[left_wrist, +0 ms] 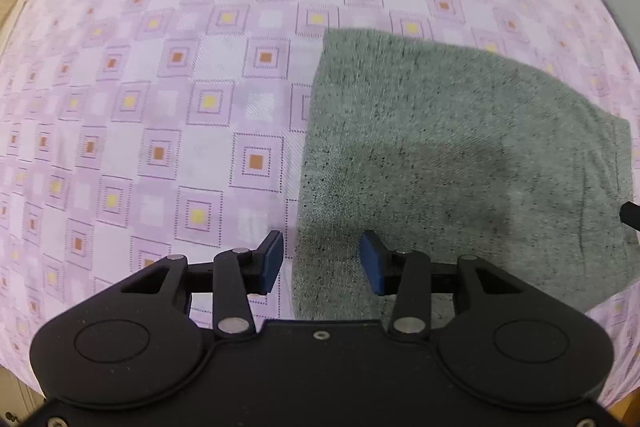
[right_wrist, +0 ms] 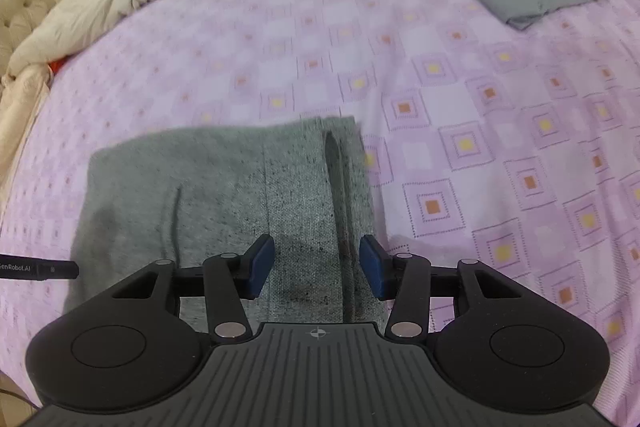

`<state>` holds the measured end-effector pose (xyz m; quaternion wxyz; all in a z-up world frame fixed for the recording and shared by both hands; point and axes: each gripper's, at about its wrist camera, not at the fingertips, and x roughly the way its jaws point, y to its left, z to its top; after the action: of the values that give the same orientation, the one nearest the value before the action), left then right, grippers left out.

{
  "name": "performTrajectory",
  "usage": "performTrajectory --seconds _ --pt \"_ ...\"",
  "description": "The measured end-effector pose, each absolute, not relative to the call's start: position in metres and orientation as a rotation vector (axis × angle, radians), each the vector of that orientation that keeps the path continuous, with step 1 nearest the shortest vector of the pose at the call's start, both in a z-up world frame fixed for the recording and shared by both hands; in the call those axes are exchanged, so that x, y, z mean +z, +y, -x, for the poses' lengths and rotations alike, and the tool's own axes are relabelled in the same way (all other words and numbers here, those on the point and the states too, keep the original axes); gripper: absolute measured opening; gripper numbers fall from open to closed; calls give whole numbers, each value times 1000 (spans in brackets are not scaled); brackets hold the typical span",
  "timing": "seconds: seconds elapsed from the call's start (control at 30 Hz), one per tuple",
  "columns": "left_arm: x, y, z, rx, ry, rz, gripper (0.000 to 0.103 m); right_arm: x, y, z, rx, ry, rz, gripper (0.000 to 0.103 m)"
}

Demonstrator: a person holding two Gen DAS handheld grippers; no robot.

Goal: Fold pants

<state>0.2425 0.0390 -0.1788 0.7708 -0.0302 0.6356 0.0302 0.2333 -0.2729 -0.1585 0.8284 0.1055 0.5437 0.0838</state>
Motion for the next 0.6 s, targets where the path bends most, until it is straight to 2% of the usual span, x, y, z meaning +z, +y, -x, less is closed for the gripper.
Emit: performTrajectory --seconds 0.03,0.2,0.37,0.5,0.6 --pt "-183 39 -244 61 1388 69 53 -161 -271 -234 179 1163 -224 49" --pt "-206 43 -253 49 1428 63 65 -176 -272 -246 198 1190 -236 70" --pt "-223 53 -266 38 1440 60 91 -190 -279 -259 241 1218 -294 83" --pt "-230 64 -271 7 1439 88 97 -190 -279 -256 294 1200 -301 92" --pt "-235 66 -273 -14 1429 83 101 -191 -279 -254 316 1182 -299 93"
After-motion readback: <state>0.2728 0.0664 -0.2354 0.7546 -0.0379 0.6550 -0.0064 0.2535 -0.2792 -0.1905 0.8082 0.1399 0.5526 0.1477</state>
